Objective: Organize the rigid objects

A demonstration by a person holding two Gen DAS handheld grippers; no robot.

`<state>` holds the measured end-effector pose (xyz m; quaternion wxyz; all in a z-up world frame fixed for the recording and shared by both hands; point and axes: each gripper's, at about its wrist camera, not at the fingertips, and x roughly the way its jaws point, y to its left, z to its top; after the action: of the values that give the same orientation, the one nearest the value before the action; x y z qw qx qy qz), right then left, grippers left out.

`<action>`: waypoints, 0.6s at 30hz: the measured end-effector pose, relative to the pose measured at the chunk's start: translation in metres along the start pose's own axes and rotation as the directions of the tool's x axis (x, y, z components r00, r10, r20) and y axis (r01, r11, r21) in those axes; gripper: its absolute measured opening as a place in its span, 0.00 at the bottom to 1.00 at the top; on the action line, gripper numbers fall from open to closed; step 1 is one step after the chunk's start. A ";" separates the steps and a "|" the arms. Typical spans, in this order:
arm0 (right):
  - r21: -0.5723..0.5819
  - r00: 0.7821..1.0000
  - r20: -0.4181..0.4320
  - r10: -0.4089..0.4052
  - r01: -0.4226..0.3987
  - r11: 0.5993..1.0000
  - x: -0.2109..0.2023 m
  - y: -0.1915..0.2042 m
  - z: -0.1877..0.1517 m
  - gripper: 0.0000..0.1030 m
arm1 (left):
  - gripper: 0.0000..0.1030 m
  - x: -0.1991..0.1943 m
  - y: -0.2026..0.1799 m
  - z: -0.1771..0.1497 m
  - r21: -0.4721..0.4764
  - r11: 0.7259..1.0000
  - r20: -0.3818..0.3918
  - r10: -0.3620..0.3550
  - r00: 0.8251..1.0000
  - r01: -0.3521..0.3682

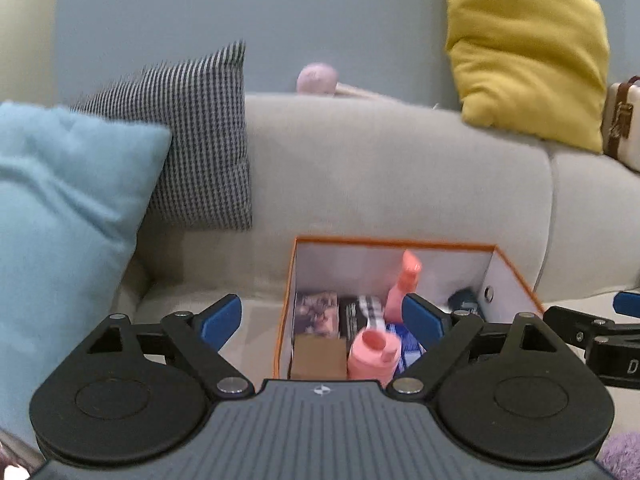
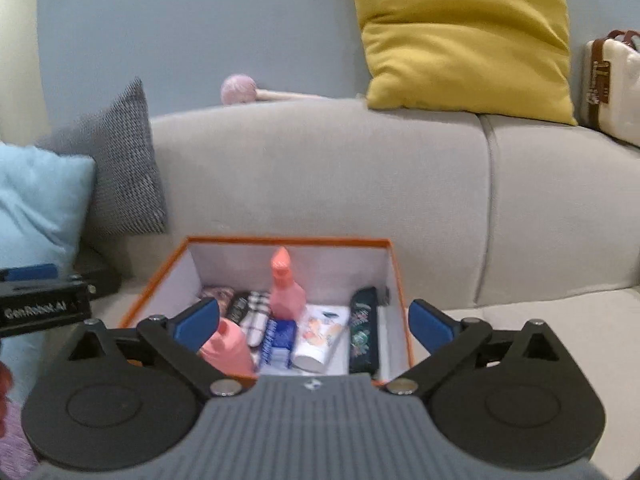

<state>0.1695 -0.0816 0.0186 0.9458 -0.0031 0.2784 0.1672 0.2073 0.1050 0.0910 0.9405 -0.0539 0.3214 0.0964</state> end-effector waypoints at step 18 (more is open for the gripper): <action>0.041 0.998 -0.058 0.002 0.001 0.999 0.031 -0.010 -0.045 0.98 | 1.00 0.022 0.000 -0.054 0.011 0.999 -0.097 -0.029 0.995 0.031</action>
<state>0.1735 -0.0855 -0.0367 0.9372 0.0116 0.3090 0.1615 0.1927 0.0997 0.0349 0.9255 -0.0576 0.3663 0.0775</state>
